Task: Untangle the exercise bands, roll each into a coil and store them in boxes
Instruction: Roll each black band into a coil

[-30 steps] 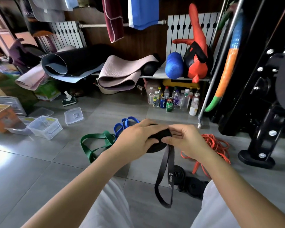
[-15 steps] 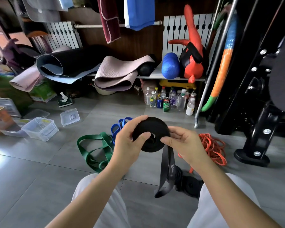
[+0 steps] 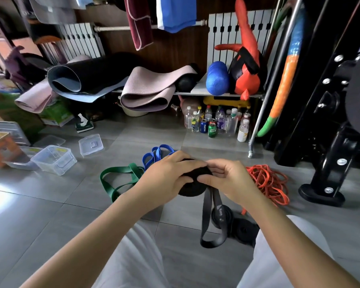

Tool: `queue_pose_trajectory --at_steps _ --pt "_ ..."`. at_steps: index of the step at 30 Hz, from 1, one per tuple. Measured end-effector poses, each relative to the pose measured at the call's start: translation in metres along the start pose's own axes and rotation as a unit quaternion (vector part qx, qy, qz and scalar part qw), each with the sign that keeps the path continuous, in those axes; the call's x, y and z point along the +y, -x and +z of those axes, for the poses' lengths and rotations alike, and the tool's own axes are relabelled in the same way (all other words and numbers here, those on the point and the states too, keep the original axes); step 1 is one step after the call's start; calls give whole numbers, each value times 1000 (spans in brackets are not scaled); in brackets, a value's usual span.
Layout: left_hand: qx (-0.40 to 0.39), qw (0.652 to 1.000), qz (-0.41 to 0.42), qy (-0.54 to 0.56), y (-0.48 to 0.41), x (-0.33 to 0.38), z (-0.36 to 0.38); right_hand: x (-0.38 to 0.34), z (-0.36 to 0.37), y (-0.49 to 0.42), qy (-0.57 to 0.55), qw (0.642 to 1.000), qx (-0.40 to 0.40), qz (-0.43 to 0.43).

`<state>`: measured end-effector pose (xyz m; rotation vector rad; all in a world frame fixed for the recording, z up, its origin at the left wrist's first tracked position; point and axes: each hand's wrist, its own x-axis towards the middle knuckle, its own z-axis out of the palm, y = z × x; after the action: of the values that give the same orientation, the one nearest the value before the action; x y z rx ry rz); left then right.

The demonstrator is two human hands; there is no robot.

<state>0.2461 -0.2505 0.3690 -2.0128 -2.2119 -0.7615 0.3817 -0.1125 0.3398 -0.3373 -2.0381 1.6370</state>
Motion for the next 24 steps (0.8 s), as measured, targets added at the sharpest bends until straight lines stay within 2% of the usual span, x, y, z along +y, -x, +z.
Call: queue_pose_trajectory --at_steps 4,8,12,14,17,20,22,24 --pt "90 986 -48 135 5 -6 3 1 -5 5 39 999 8 -15" --pt "170 952 -118 224 7 -1 10 3 -7 8 25 999 19 -18" --pt "225 920 -155 282 9 10 24 -2 -8 4 14 1000 17 -20" --pt "225 920 -157 280 12 12 29 -3 -11 2 16 999 21 -19" --pt "175 948 -141 225 14 12 23 -5 -15 -1 41 999 13 -11" --pt "108 992 -45 36 8 10 8 -6 -13 -3 67 998 -17 6" --pt "34 996 21 -78 3 10 0 -8 -10 -5 72 997 -39 8" --pt "-19 994 31 -107 0 12 -2 -9 -8 -6 79 996 -39 2"
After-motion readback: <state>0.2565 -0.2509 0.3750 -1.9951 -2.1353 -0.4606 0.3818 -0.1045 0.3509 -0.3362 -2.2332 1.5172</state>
